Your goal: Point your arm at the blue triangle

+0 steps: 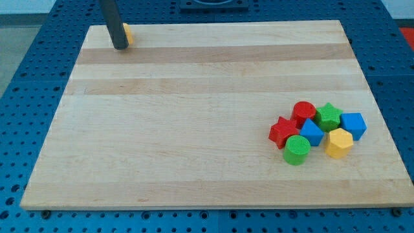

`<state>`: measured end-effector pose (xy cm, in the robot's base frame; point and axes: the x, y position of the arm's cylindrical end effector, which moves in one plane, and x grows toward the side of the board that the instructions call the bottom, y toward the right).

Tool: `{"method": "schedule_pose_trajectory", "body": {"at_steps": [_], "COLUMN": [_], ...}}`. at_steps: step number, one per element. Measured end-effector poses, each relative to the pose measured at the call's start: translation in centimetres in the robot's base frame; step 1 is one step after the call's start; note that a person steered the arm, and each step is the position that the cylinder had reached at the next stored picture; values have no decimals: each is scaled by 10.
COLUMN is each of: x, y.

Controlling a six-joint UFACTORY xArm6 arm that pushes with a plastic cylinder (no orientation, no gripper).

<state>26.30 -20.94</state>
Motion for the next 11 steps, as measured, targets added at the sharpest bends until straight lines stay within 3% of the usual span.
{"method": "schedule_pose_trajectory", "body": {"at_steps": [2, 5, 8, 11], "x": [25, 182, 329, 328], "y": [6, 98, 248, 365]}}
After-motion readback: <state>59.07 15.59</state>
